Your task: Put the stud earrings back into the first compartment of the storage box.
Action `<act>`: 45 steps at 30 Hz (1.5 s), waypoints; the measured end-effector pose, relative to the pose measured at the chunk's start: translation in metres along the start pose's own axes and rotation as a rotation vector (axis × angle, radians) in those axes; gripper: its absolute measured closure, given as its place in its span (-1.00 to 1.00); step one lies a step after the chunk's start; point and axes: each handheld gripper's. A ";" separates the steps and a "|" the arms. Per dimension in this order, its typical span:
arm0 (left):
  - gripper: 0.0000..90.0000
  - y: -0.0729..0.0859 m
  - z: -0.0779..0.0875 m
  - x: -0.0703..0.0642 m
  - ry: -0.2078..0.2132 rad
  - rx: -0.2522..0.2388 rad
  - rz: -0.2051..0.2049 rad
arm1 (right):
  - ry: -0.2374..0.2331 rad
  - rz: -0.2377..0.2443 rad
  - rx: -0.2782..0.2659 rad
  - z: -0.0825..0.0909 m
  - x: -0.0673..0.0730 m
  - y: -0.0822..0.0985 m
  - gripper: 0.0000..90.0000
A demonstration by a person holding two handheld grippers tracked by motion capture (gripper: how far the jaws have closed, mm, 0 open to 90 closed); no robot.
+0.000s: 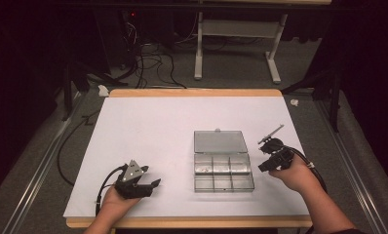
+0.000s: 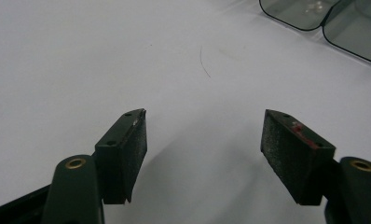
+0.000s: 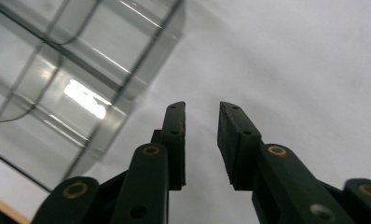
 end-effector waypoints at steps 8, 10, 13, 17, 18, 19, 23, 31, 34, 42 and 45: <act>-0.29 0.000 0.000 0.000 -0.002 0.001 0.000 | 0.012 -0.072 -0.136 -0.009 -0.011 0.022 0.36; -0.29 0.000 0.000 0.000 -0.002 0.004 -0.005 | 0.014 -0.093 -0.206 -0.014 -0.013 0.030 0.31; -0.28 0.000 0.000 0.000 -0.004 0.004 -0.003 | 0.052 -0.111 -0.294 -0.018 -0.012 0.038 0.25; -0.28 0.000 -0.001 0.000 -0.003 0.009 -0.007 | 0.070 -0.132 -0.422 -0.023 -0.007 0.049 0.22; -0.28 0.000 -0.001 -0.001 -0.008 0.006 -0.005 | 0.073 -0.137 -0.450 -0.025 -0.005 0.051 0.21; -0.28 0.000 -0.001 -0.001 -0.008 0.006 -0.005 | 0.073 -0.137 -0.450 -0.025 -0.005 0.051 0.21; -0.28 0.000 0.000 -0.001 -0.012 -0.004 -0.006 | 0.115 -0.138 -0.568 -0.034 0.003 0.061 0.19; -0.27 0.000 0.000 -0.003 -0.013 0.000 -0.025 | 0.223 -0.167 -0.781 -0.048 0.017 0.082 0.05; -0.28 0.000 0.000 -0.003 -0.014 0.002 -0.029 | 0.204 -0.168 -0.732 -0.053 0.019 0.077 -0.03; -0.28 0.001 0.000 -0.003 -0.021 -0.010 -0.023 | 0.182 -0.192 -0.752 -0.052 0.016 0.079 -0.06; -0.28 0.001 0.001 -0.003 -0.018 -0.012 -0.028 | 0.190 -0.179 -0.735 -0.052 0.017 0.078 -0.04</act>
Point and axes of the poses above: each handheld gripper's, and its own axes: z roughly backward along the jaws, y roughly out of its underside, x roughly to its left, and after that the axes turned 3 degrees about z, right-handed
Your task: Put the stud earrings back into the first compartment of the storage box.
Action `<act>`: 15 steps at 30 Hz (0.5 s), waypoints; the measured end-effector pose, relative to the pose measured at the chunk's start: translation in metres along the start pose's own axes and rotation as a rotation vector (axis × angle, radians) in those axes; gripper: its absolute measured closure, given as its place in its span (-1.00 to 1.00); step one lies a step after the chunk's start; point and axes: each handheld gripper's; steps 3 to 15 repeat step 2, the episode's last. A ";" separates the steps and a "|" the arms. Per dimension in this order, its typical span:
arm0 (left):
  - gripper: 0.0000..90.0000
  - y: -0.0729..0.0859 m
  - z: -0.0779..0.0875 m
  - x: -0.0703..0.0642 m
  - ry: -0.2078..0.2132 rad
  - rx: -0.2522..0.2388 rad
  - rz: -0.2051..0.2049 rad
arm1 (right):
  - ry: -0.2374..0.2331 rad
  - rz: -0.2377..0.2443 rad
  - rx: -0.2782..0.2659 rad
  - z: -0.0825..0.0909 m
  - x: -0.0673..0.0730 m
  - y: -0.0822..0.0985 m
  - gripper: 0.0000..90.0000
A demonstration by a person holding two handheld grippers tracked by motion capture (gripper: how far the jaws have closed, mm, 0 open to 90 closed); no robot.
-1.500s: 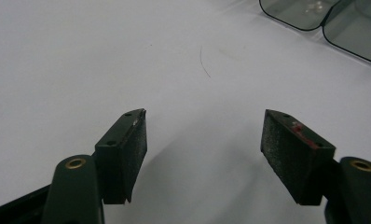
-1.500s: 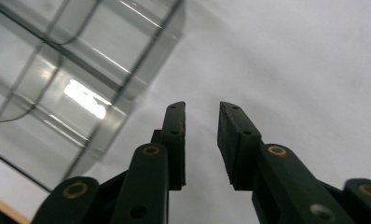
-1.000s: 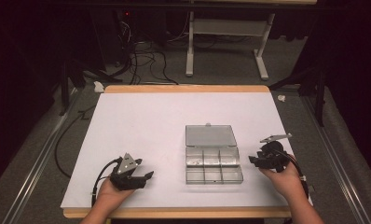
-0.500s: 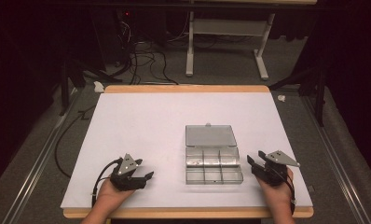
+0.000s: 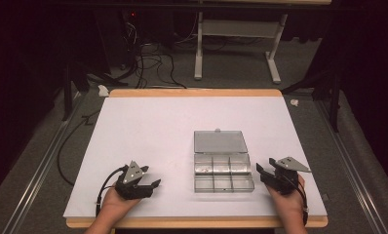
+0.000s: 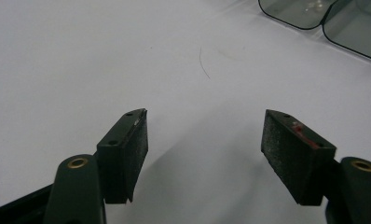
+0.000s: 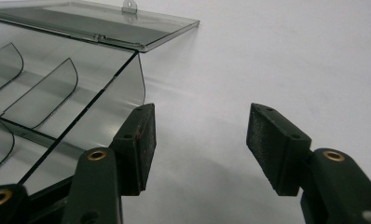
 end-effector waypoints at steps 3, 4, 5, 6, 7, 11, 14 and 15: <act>-0.29 0.000 0.000 0.000 0.001 -0.004 0.000 | 0.004 -0.002 0.008 -0.001 0.000 0.000 -0.04; -0.29 0.000 0.000 0.000 0.001 -0.004 0.000 | 0.004 -0.002 0.008 -0.001 0.000 0.000 -0.04; -0.29 0.000 0.000 0.000 0.001 -0.004 0.000 | 0.004 -0.002 0.008 -0.001 0.000 0.000 -0.04; -0.29 0.000 0.000 0.000 0.001 -0.004 0.000 | 0.004 -0.002 0.008 -0.001 0.000 0.000 -0.04; -0.29 0.000 0.000 0.000 0.001 -0.004 0.000 | 0.004 -0.002 0.008 -0.001 0.000 0.000 -0.04; -0.29 0.000 0.000 0.000 0.001 -0.004 0.000 | 0.004 -0.002 0.008 -0.001 0.000 0.000 -0.04; -0.29 0.000 0.000 0.000 0.001 -0.004 0.000 | 0.004 -0.002 0.008 -0.001 0.000 0.000 -0.04; -0.29 0.000 0.000 0.000 0.001 -0.004 0.000 | 0.004 -0.002 0.008 -0.001 0.000 0.000 -0.04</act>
Point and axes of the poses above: each handheld gripper's, and its own axes: z roughly backward along the jaws, y roughly out of its underside, x roughly to its left, and after that the axes turned 3 degrees about z, right-handed
